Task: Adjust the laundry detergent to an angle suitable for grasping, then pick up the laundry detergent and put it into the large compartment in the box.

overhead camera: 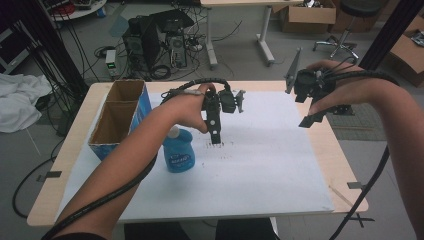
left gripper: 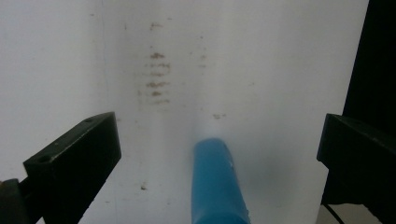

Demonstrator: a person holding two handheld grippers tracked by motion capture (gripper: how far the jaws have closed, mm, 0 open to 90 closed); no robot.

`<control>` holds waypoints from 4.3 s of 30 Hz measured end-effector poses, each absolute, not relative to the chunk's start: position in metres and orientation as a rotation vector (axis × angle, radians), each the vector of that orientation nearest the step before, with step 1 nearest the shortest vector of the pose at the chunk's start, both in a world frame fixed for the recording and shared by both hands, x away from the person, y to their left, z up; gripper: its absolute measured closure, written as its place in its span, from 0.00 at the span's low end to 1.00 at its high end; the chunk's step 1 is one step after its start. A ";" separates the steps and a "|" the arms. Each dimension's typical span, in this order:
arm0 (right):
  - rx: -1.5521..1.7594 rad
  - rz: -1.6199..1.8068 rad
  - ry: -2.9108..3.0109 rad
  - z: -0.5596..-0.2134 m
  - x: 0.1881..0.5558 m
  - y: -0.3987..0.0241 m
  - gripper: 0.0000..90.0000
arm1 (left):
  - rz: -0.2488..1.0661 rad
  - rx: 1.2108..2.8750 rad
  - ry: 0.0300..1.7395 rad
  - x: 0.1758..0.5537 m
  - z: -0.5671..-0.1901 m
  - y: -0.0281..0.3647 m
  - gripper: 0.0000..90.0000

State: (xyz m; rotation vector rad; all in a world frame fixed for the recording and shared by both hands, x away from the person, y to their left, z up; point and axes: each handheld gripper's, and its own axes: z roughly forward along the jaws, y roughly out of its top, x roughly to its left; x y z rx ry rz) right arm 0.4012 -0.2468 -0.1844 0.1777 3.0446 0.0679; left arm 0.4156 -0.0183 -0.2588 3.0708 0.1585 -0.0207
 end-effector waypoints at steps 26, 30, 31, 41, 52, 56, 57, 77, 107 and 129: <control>0.161 0.048 3.041 -0.189 0.399 -0.242 0.18 | -0.007 3.072 0.147 0.409 -0.252 -0.021 0.00; 0.164 0.042 3.045 -0.190 0.398 -0.242 0.18 | 0.001 3.076 0.155 0.410 -0.252 -0.020 0.00; 0.165 0.045 3.045 -0.190 0.398 -0.242 0.18 | 0.001 3.077 0.154 0.410 -0.252 -0.020 0.00; 0.175 0.050 3.042 -0.188 0.399 -0.245 0.18 | 0.010 3.059 0.129 0.407 -0.246 -0.017 0.00; 0.159 0.064 3.048 -0.190 0.405 -0.243 0.18 | 0.071 3.071 0.215 0.399 -0.220 0.016 0.00; 0.147 0.052 3.051 -0.192 0.407 -0.242 0.18 | 0.066 3.057 0.243 0.398 -0.212 0.029 0.00; 0.149 0.051 3.051 -0.192 0.407 -0.241 0.18 | 0.067 3.055 0.245 0.397 -0.211 0.032 0.00; 0.130 0.064 3.044 -0.191 0.402 -0.235 0.18 | 0.050 3.038 0.356 0.386 -0.216 0.073 0.00; 0.108 0.071 3.058 -0.199 0.404 -0.229 0.18 | -0.050 2.946 0.463 0.390 -0.264 0.098 0.00; 0.099 0.072 3.065 -0.205 0.406 -0.225 0.18 | -0.048 2.971 0.488 0.393 -0.287 0.097 0.00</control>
